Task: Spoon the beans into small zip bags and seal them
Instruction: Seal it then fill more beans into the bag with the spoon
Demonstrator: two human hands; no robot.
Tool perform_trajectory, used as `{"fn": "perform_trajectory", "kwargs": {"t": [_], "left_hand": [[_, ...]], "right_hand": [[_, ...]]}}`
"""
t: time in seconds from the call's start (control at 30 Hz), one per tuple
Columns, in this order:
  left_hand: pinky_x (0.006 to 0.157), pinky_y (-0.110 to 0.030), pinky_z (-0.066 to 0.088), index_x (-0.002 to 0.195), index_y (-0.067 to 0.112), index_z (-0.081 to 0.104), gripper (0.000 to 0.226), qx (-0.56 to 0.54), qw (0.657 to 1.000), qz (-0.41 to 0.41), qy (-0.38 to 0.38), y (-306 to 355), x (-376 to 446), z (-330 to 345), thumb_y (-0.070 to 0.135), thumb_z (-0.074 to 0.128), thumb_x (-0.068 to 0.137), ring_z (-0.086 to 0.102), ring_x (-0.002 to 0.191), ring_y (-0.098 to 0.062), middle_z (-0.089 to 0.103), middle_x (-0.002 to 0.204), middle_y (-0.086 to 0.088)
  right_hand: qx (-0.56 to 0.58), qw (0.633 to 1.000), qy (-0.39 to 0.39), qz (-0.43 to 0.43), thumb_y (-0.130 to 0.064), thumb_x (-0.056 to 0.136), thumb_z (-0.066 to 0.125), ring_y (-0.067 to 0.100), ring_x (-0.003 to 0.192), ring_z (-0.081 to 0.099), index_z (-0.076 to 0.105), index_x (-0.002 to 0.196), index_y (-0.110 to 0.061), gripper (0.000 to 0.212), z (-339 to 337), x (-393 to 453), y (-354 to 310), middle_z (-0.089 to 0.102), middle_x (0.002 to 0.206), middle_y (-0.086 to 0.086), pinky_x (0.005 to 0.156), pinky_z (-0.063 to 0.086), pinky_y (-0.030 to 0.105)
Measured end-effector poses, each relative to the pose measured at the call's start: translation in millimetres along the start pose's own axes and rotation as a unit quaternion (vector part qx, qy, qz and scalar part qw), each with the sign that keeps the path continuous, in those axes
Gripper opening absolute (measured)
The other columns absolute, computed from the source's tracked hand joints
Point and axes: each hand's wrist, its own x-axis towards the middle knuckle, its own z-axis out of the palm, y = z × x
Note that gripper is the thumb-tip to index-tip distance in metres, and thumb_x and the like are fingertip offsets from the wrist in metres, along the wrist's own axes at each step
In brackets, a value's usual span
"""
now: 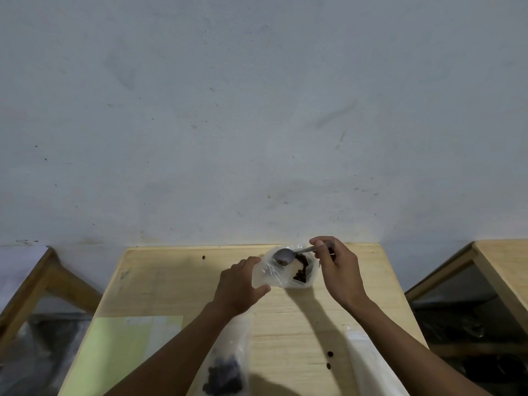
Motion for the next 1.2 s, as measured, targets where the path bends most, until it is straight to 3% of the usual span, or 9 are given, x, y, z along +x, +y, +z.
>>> {"fn": "perform_trajectory", "kwargs": {"t": [0.2, 0.33, 0.5, 0.67, 0.77, 0.87, 1.03, 1.2], "left_hand": [[0.086, -0.031, 0.044, 0.128, 0.026, 0.046, 0.062, -0.006, 1.000, -0.024, -0.015, -2.5, 0.5, -0.6, 0.053, 0.067, 0.076, 0.061, 0.101, -0.016, 0.062, 0.115, 0.008], [0.090, -0.031, 0.043, 0.126, 0.027, 0.047, 0.062, -0.007, 0.997, -0.044, -0.061, -11.1, -0.4, 2.1, 0.056, 0.066, 0.074, 0.060, 0.104, -0.015, 0.062, 0.117, 0.009], [0.101, -0.035, 0.042, 0.137, 0.024, 0.043, 0.077, -0.032, 0.992, -0.001, -0.119, -12.8, -3.8, 10.8, 0.056, 0.071, 0.073, 0.055, 0.116, -0.015, 0.056, 0.132, 0.007], [0.109, -0.034, 0.033, 0.143, 0.023, 0.037, 0.081, -0.048, 0.987, 0.016, -0.152, -3.9, -3.5, 15.5, 0.049, 0.073, 0.075, 0.039, 0.134, -0.018, 0.046, 0.143, 0.004], [0.106, -0.034, 0.035, 0.139, 0.023, 0.039, 0.078, -0.053, 0.985, 0.024, -0.161, -0.5, -1.7, 18.7, 0.047, 0.074, 0.073, 0.041, 0.132, -0.021, 0.046, 0.140, 0.005], [0.105, -0.038, 0.039, 0.135, 0.024, 0.042, 0.077, -0.060, 0.983, 0.015, -0.171, -1.0, 0.1, 23.4, 0.051, 0.074, 0.070, 0.043, 0.130, -0.023, 0.044, 0.142, 0.003], [0.115, -0.037, 0.026, 0.142, 0.021, 0.037, 0.082, -0.051, 0.983, 0.029, -0.177, -1.6, 1.4, 29.3, 0.049, 0.073, 0.074, 0.016, 0.147, -0.022, 0.027, 0.157, 0.005], [0.116, -0.038, 0.023, 0.146, 0.020, 0.031, 0.087, -0.046, 0.982, 0.030, -0.181, -1.2, 0.6, 29.0, 0.048, 0.073, 0.076, 0.012, 0.149, -0.023, 0.024, 0.159, 0.006]], "right_hand": [[-0.018, 0.999, 0.016, -0.047, -0.021, 0.101, 0.049, 0.005, 0.086, 0.062, 0.067, 0.098, -0.021, 0.018, -2.1, 5.7, -2.8, 0.069, 0.095, -0.011, 0.066, 0.042, 0.011], [0.004, 0.997, 0.078, -0.006, -0.020, 0.100, 0.049, 0.005, 0.080, 0.061, 0.067, 0.099, -0.018, 0.018, -8.4, 14.5, 15.3, 0.069, 0.091, -0.007, 0.064, 0.042, 0.010], [-0.024, 0.993, 0.086, 0.071, -0.014, 0.098, 0.050, 0.008, 0.087, 0.063, 0.070, 0.100, -0.018, 0.020, -6.1, 11.8, 61.0, 0.071, 0.093, -0.003, 0.068, 0.042, 0.007], [-0.031, 0.986, 0.107, 0.125, -0.019, 0.098, 0.052, 0.018, 0.096, 0.067, 0.071, 0.107, -0.021, 0.022, 8.6, 1.4, 96.5, 0.073, 0.099, -0.001, 0.081, 0.049, 0.028], [-0.002, 0.979, 0.126, 0.163, -0.022, 0.098, 0.053, 0.019, 0.098, 0.068, 0.071, 0.108, -0.024, 0.021, 19.5, -1.3, 100.1, 0.074, 0.101, -0.002, 0.091, 0.052, 0.036], [0.031, 0.973, 0.117, 0.198, -0.022, 0.098, 0.054, 0.021, 0.096, 0.067, 0.073, 0.102, -0.021, 0.019, 28.0, -2.7, 101.2, 0.073, 0.101, -0.001, 0.088, 0.052, 0.037], [0.058, 0.967, 0.074, 0.237, -0.018, 0.097, 0.056, 0.016, 0.098, 0.060, 0.075, 0.093, -0.017, 0.018, 36.0, -0.7, 102.9, 0.070, 0.101, -0.005, 0.088, 0.047, 0.032], [0.084, 0.952, 0.051, 0.289, -0.011, 0.096, 0.053, 0.017, 0.088, 0.059, 0.075, 0.095, -0.012, 0.022, 38.5, 0.2, 100.8, 0.068, 0.090, -0.002, 0.079, 0.045, 0.031]]}}
